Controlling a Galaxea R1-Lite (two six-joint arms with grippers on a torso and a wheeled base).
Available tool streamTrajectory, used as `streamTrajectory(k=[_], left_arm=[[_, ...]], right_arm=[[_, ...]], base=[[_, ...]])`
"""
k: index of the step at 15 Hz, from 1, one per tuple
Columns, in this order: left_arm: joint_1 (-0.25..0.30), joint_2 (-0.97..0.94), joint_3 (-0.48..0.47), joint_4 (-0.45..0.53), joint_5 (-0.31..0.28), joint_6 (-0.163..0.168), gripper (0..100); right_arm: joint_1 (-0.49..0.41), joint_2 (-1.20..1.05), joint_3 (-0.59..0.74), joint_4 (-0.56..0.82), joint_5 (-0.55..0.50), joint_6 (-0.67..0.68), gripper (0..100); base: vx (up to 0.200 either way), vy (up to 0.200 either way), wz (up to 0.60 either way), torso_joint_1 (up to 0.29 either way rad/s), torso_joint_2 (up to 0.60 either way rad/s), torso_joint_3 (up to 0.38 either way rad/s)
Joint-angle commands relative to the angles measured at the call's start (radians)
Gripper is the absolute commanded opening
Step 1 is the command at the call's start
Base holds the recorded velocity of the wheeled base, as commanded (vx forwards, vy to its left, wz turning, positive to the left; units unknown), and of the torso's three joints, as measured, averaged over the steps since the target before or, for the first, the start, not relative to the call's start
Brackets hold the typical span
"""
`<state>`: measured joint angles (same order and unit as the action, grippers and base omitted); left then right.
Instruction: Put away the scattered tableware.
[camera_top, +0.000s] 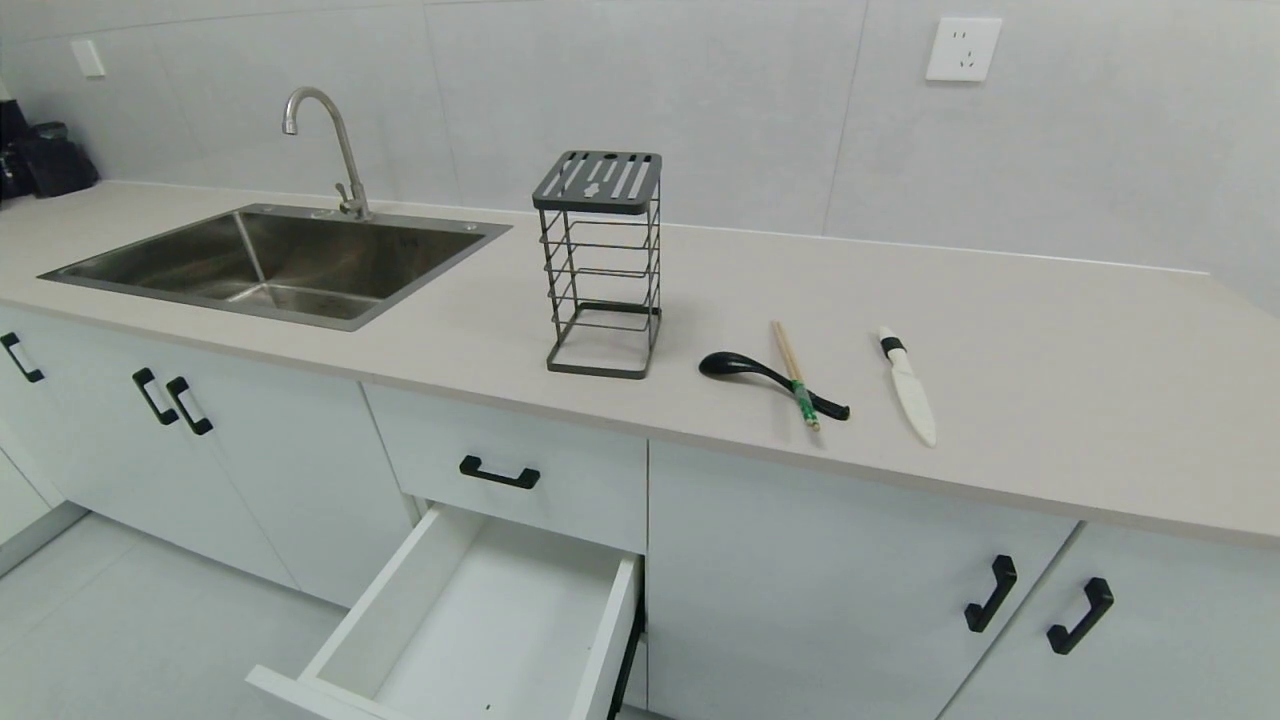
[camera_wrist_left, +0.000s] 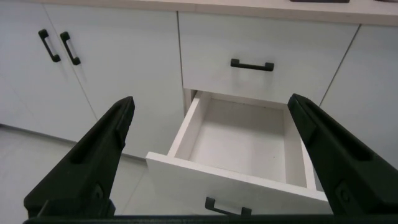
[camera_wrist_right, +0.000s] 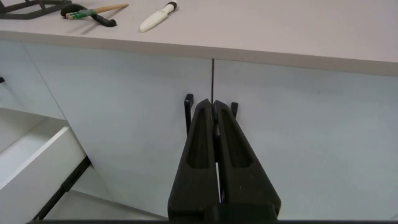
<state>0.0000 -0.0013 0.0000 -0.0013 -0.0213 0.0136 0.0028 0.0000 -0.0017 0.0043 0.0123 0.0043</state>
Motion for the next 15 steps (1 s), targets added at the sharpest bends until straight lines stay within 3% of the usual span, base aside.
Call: streamTrajectory(k=[1,15], left_arm=[[0.000,0.001,0.000,0.000,0.000,0.000,100],[0.000,0.001,0.000,0.000,-0.002,-0.001,100]], right_arm=[[0.000,0.002,0.000,0.000,0.000,0.000,0],[0.000,0.002,0.000,0.000,0.014,-0.001,0]], base=[[0.000,0.000,0.00,0.000,0.00,0.000],[0.000,0.000,0.00,0.000,0.00,0.000]])
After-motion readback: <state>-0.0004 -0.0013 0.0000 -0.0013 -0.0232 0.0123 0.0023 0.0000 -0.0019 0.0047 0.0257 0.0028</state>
